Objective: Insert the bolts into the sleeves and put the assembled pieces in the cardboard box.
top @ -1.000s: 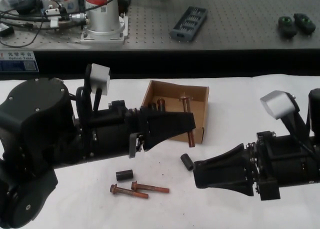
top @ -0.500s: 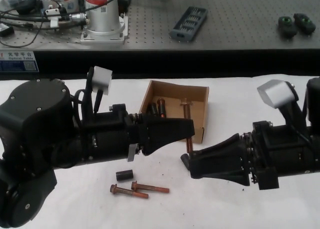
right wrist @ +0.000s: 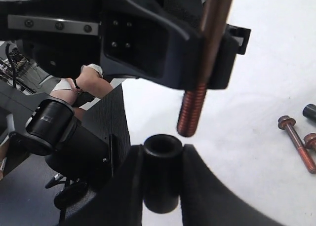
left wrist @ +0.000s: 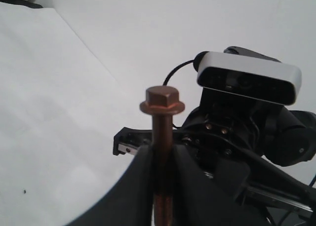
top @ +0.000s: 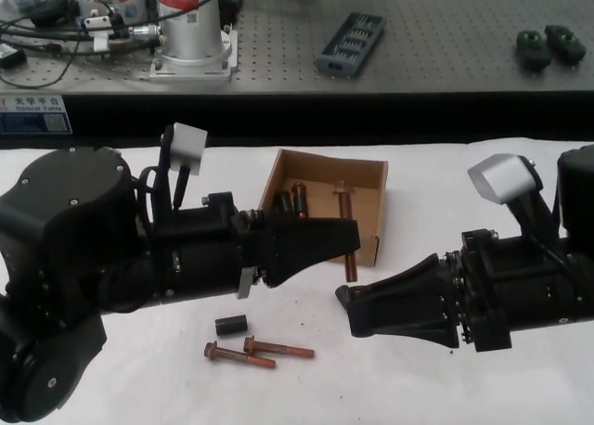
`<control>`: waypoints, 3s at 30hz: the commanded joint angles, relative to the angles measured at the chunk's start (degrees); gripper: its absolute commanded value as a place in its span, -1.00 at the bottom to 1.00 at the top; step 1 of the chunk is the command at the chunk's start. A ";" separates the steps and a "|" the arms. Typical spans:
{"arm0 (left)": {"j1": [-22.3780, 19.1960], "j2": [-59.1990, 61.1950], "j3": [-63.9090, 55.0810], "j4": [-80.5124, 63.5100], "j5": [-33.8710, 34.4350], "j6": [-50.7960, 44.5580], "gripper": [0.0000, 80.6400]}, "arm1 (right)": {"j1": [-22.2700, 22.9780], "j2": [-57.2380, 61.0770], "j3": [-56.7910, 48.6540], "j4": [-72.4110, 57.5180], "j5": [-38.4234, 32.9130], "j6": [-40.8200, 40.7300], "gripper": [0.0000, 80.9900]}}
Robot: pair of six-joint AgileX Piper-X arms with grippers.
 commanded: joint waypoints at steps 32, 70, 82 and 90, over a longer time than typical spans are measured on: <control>-0.29 -0.05 -0.69 -2.68 5.65 -3.18 -0.98 | 0.18 0.11 -0.71 -1.05 -0.18 0.02 -0.92; -0.29 -0.05 -0.69 0.04 14.37 10.53 -0.99 | 0.18 0.11 -0.71 -5.61 -0.18 2.15 -0.92; -0.29 -0.05 -0.69 0.04 5.68 12.25 -0.77 | 0.18 0.11 -0.71 -6.48 0.13 2.64 -0.92; -0.29 -0.05 -0.69 0.04 3.54 12.25 0.09 | 0.08 0.11 -0.71 -7.75 1.37 3.51 -0.92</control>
